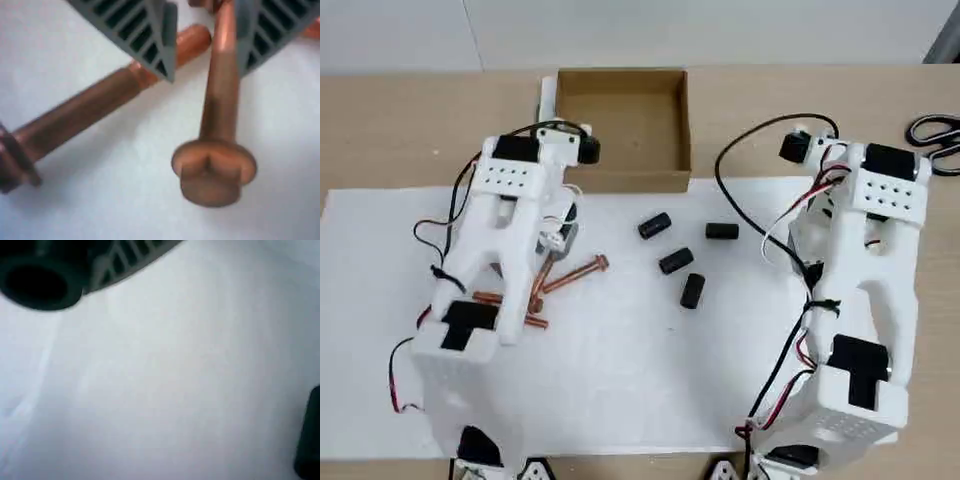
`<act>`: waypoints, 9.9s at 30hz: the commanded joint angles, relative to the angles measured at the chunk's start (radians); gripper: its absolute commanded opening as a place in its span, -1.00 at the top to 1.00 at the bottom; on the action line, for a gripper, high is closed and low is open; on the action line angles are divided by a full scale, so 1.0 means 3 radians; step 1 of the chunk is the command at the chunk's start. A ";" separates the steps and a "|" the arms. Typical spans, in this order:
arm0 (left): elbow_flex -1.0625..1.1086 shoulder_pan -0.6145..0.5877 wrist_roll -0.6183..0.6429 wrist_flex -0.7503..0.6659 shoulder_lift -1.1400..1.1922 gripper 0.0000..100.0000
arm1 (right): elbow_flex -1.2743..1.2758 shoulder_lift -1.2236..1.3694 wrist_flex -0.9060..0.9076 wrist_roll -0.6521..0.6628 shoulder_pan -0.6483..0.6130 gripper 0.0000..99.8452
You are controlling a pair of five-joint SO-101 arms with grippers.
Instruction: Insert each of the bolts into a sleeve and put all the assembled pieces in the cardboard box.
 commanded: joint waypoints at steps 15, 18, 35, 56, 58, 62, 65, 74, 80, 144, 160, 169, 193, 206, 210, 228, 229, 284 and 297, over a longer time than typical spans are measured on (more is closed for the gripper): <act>-0.0243 -0.0036 0.0010 -0.0051 0.0332 0.84 | -0.0020 -0.0192 0.0054 0.0041 0.0008 0.99; -0.0182 -0.0041 0.0010 -0.0143 0.0338 0.84 | -0.0020 -0.0192 0.0054 0.0041 0.0008 0.99; 0.0110 -0.0026 0.0010 -0.0312 0.0338 0.93 | -0.0020 -0.0192 0.0049 0.0041 0.0003 0.99; -0.0729 0.0102 0.0031 0.0261 -0.0501 0.99 | 0.0159 -0.1199 0.0090 0.0026 -0.0453 0.99; -0.0667 0.0143 0.0143 0.0261 -0.0578 0.99 | 0.0358 -0.1394 0.0090 0.0026 -0.0534 0.99; -0.0494 0.0179 0.0547 0.0261 -0.0813 0.99 | 0.0696 -0.1818 0.0074 0.0031 -0.0601 0.99; -0.0453 0.0179 0.0573 0.0261 -0.1079 0.99 | 0.0818 -0.2084 0.0059 0.0041 -0.0591 0.99; -0.0463 0.0184 0.0936 0.0061 -0.1718 0.99 | 0.0844 -0.2406 -0.0192 0.0020 -0.0591 0.99; -0.0448 0.0256 0.1391 0.0046 -0.1928 0.99 | 0.0982 -0.2422 -0.0504 0.0010 -0.0637 0.99; 0.4166 0.1146 0.1514 -0.2915 -0.5754 0.99 | 0.4567 -0.5163 -0.3261 -0.0982 -0.2821 1.00; 0.4028 0.1284 0.1729 -0.3232 -0.5877 0.99 | 0.4695 -0.5163 -0.3261 -0.0997 -0.2846 1.00; 0.4048 0.1335 0.2189 -0.3069 -0.5861 0.99 | 0.4721 -0.5163 -0.3266 -0.1002 -0.3056 1.00; 0.4314 0.1335 0.2240 -0.2946 -0.5871 0.99 | 0.4695 -0.5496 -0.3240 -0.0987 -0.2964 1.00; 0.4340 0.1371 0.2250 -0.2941 -0.5856 0.99 | 0.4700 -0.5802 -0.3005 -0.0987 -0.2964 1.00; 0.4473 0.1509 0.2240 -0.2931 -0.5871 0.99 | 0.4700 -0.5808 -0.3005 -0.0977 -0.2964 1.00; 0.4519 0.1938 0.2235 -0.2163 -0.5871 0.99 | 0.4695 -0.5813 -0.3010 -0.0977 -0.2964 1.00; 0.4529 0.1938 0.2235 -0.2179 -0.5871 0.99 | 0.4695 -0.5813 -0.3010 -0.0977 -0.2964 1.00; 0.4468 -0.0189 0.1718 -0.1954 -0.5856 0.99 | 0.5140 -0.5777 -0.3015 -0.0926 -0.1921 0.99; 0.5138 -0.0215 0.1708 -0.2102 -0.5877 0.99 | 0.3938 -0.4268 -0.2979 -0.1115 -0.1701 0.99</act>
